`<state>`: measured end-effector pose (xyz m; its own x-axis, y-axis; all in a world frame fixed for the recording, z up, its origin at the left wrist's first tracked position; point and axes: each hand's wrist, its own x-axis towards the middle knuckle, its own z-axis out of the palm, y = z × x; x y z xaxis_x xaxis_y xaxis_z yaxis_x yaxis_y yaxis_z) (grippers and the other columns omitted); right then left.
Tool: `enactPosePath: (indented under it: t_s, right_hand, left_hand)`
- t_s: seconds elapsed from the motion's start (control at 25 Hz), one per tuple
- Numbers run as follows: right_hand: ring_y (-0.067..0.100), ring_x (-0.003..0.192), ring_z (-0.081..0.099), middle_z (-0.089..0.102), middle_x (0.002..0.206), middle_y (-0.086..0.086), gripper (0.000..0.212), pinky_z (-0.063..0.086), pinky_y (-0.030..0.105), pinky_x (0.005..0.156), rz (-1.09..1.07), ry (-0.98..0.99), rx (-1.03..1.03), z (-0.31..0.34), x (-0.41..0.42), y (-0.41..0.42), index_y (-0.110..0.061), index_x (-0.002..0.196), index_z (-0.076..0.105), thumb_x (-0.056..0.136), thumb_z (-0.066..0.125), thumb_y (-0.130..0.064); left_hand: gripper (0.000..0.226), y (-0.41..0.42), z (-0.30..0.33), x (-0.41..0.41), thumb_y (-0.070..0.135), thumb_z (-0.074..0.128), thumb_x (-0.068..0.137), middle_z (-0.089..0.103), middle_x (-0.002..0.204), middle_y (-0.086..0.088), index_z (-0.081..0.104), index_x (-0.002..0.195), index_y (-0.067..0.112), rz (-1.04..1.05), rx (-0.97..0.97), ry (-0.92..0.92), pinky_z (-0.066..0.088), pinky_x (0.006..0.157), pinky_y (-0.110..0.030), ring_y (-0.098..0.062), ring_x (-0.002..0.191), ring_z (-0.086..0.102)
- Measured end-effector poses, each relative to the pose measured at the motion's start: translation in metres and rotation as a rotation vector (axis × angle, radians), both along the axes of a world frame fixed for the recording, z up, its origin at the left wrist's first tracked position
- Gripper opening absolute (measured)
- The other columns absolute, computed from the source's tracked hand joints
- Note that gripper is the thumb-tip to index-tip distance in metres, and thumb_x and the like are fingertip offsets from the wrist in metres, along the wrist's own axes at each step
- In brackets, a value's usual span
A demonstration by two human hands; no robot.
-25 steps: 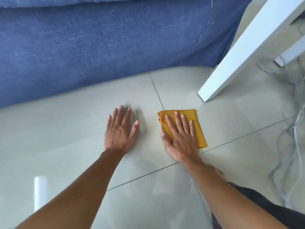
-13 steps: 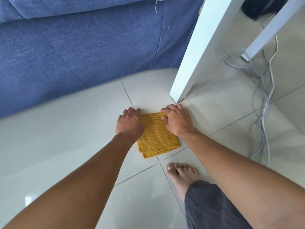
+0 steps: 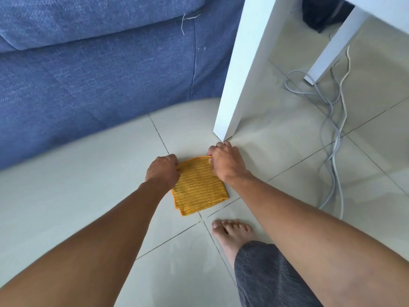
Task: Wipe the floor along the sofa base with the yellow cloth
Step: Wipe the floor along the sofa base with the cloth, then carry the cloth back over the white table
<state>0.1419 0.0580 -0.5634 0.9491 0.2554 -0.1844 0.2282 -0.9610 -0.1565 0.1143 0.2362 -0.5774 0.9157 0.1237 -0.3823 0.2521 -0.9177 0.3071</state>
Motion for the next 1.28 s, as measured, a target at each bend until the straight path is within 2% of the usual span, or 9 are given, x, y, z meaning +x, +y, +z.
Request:
enactPosePath:
  t_s: [0.08,0.28,0.56,0.76,0.84,0.96,1.16,1.28]
  right_hand:
    - [0.026,0.118,0.052,0.064,0.119,0.005,0.023,0.041,0.038,0.097,-0.003,-0.007,0.025,0.012,-0.007,-0.003,-0.016,0.12,0.064,0.099,0.054,-0.013]
    - [0.025,0.117,0.051,0.063,0.119,0.002,0.02,0.04,0.037,0.096,-0.027,-0.039,0.075,0.056,-0.036,-0.014,-0.019,0.117,0.064,0.101,0.052,-0.016]
    - [0.026,0.114,0.057,0.067,0.114,0.002,0.019,0.042,0.036,0.089,-0.104,-0.124,0.145,0.157,-0.073,-0.029,-0.019,0.11,0.064,0.097,0.052,-0.011]
    - [0.031,0.092,0.064,0.072,0.103,0.008,0.014,0.044,0.032,0.069,-0.247,-0.205,0.356,0.252,-0.102,-0.042,-0.017,0.101,0.067,0.098,0.053,-0.013]
    - [0.031,0.091,0.067,0.072,0.102,0.01,0.015,0.051,0.032,0.072,-0.317,-0.226,0.467,0.289,-0.113,-0.049,-0.016,0.1,0.07,0.097,0.056,-0.013]
    - [0.032,0.095,0.068,0.072,0.105,0.012,0.014,0.057,0.038,0.084,-0.321,-0.315,0.543,0.348,-0.136,-0.07,-0.016,0.099,0.071,0.094,0.059,-0.011]
    - [0.03,0.098,0.066,0.071,0.106,0.011,0.013,0.057,0.039,0.086,-0.323,-0.468,0.521,0.429,-0.179,-0.123,-0.016,0.1,0.07,0.094,0.06,-0.012]
    - [0.027,0.103,0.064,0.071,0.11,0.01,0.013,0.056,0.037,0.088,-0.368,-0.541,0.498,0.467,-0.208,-0.168,-0.016,0.1,0.072,0.093,0.062,-0.012]
  left_hand:
    - [0.029,0.003,0.008,-0.006,0.014,0.058,0.087,0.063,0.114,-0.013,0.062,0.116,0.017,0.021,-0.035,-0.025,0.046,0.076,-0.032,-0.032,0.104,0.061]
    - [0.028,-0.002,0.052,-0.023,0.017,0.06,0.09,0.065,0.118,-0.009,0.066,0.117,0.019,-0.03,-0.01,-0.06,0.051,0.082,-0.034,-0.029,0.106,0.062]
    - [0.016,-0.014,0.164,-0.047,0.014,0.06,0.088,0.068,0.097,-0.009,0.071,0.1,0.018,-0.027,-0.023,-0.205,0.044,0.064,-0.029,-0.028,0.08,0.061]
    - [0.011,-0.021,0.272,-0.064,0.014,0.063,0.087,0.068,0.088,-0.005,0.07,0.094,0.018,-0.067,-0.04,-0.388,0.046,0.062,-0.03,-0.025,0.082,0.063]
    - [0.006,-0.027,0.314,-0.072,0.015,0.067,0.085,0.068,0.082,-0.002,0.069,0.09,0.017,-0.106,-0.062,-0.448,0.045,0.06,-0.029,-0.022,0.078,0.062]
    - [0.007,-0.044,0.377,-0.087,0.017,0.072,0.082,0.068,0.083,-0.002,0.068,0.085,0.021,-0.178,-0.079,-0.526,0.045,0.068,-0.031,-0.023,0.083,0.062]
    - [0.008,-0.094,0.457,-0.117,0.017,0.075,0.08,0.064,0.08,-0.002,0.07,0.086,0.017,-0.304,-0.108,-0.646,0.041,0.072,-0.032,-0.024,0.086,0.057]
    - [0.011,-0.138,0.493,-0.134,0.021,0.077,0.081,0.064,0.083,-0.004,0.068,0.086,0.017,-0.42,-0.142,-0.641,0.037,0.074,-0.031,-0.024,0.088,0.056]
